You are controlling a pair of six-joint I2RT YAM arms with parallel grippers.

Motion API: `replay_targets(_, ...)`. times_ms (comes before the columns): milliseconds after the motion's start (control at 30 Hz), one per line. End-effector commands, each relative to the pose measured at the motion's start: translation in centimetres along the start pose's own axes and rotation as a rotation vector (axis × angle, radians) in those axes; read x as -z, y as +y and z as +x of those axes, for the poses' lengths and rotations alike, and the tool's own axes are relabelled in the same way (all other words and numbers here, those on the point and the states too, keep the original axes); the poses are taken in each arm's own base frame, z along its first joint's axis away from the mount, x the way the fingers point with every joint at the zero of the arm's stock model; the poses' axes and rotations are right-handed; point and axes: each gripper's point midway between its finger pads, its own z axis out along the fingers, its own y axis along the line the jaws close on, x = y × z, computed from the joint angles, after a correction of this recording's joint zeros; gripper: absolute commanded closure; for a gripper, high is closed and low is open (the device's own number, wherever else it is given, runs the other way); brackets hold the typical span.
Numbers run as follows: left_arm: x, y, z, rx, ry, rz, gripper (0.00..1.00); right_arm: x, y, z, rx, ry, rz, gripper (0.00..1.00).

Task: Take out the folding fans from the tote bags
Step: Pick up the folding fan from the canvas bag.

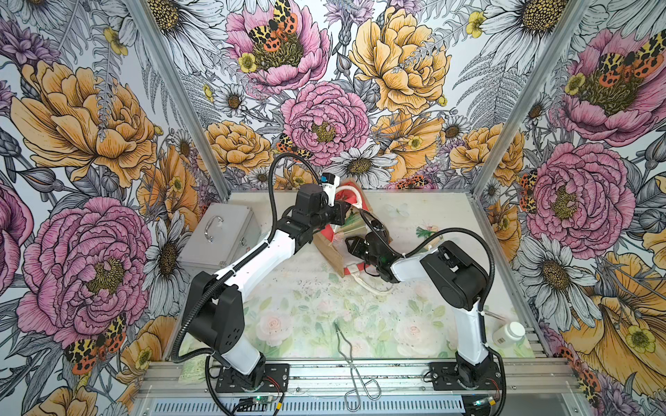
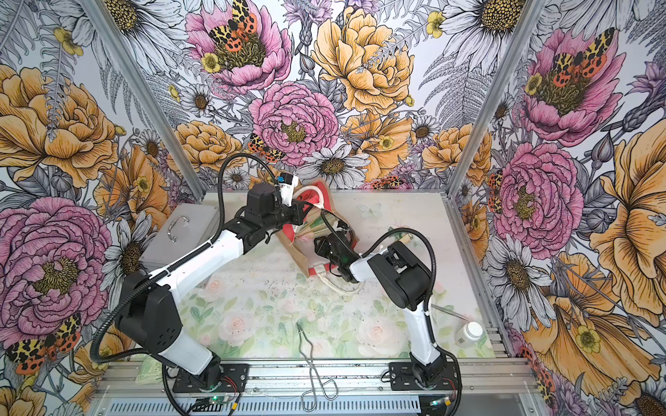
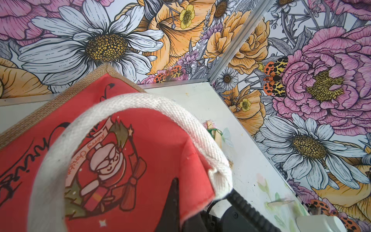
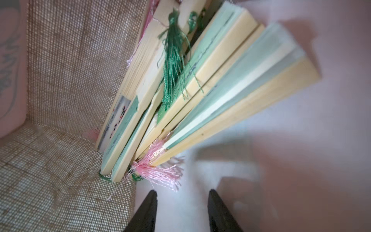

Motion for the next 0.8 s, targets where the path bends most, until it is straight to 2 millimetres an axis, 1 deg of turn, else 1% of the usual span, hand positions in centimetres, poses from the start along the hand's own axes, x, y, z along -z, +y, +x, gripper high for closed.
replay_targets(0, 1.0, -1.8, -1.4, -0.049, -0.063, 0.07, 1.0, -0.5, 1.1, -2.4, -0.144, -0.093, -0.106, 0.56)
replay_targets(167, 0.9, -1.9, -0.8, -0.055, -0.055, 0.087, 1.0, -1.2, 0.2, -3.3, -0.246, -0.149, -0.169, 0.56)
replay_targets(300, 1.2, -2.9, -0.7, -0.079, -0.065, 0.141, 1.0, -1.6, -1.5, -3.7, -0.34, -0.193, -0.168, 0.55)
replay_targets(400, 1.6, -3.9, -0.6, -0.106, -0.079, 0.192, 1.0, -1.8, -2.2, -4.1, -0.383, -0.23, -0.173, 0.55)
replay_targets(600, 2.0, -5.3, -0.2, -0.142, -0.084, 0.262, 1.0, -2.2, -2.2, -5.2, -0.436, -0.302, -0.249, 0.55)
replay_targets(767, 2.6, -6.2, -0.2, -0.156, -0.096, 0.308, 1.0, -2.5, -2.8, -5.3, -0.456, -0.323, -0.234, 0.56)
